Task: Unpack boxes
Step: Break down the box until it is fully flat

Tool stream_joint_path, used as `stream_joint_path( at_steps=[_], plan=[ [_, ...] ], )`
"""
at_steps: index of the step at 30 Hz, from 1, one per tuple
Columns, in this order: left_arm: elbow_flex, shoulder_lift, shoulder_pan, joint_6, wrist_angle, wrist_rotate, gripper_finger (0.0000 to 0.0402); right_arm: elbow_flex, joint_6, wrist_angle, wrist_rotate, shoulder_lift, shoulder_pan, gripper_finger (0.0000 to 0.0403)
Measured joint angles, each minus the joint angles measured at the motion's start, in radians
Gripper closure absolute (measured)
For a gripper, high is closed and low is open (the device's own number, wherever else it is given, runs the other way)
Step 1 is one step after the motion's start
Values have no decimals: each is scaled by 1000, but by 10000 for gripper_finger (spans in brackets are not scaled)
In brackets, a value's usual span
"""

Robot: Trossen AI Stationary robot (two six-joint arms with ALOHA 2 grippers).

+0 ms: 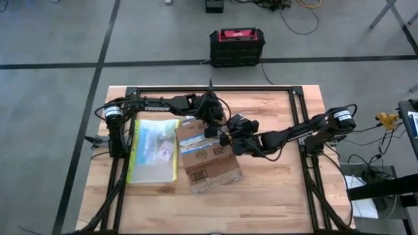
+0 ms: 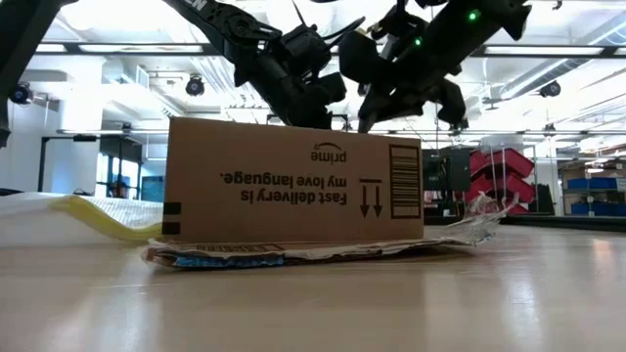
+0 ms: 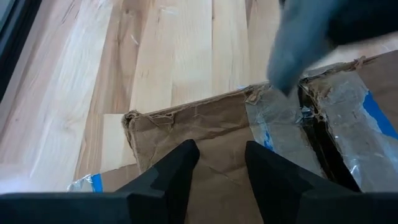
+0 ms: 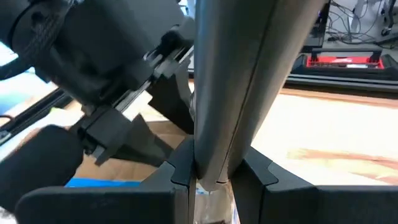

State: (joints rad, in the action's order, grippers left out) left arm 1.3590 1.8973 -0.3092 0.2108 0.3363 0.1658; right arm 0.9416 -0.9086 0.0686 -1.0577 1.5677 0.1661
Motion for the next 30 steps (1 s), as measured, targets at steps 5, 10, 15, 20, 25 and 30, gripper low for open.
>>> stream_joint_path(
  at_steps=[5, 10, 15, 20, 25, 30],
  plan=[
    [0, 0, 0, -11, 1, 0, 261, 17, -11, 49, 24, 0, -29, 355],
    [0, 0, 0, -14, 3, 0, 262, 21, -18, 54, 15, 20, -32, 355],
    [0, 0, 0, -15, 3, 0, 266, 22, -37, 56, 15, 35, -37, 355],
    [0, 0, 0, -18, 3, 0, 262, 22, -42, 59, 15, 44, -38, 355],
    [0, 0, -1, -19, 3, -1, 261, 22, -41, 60, 11, 50, -40, 355],
    [0, 0, 0, -21, 3, -1, 266, 21, -37, 63, 11, 50, -40, 355]
  ],
)
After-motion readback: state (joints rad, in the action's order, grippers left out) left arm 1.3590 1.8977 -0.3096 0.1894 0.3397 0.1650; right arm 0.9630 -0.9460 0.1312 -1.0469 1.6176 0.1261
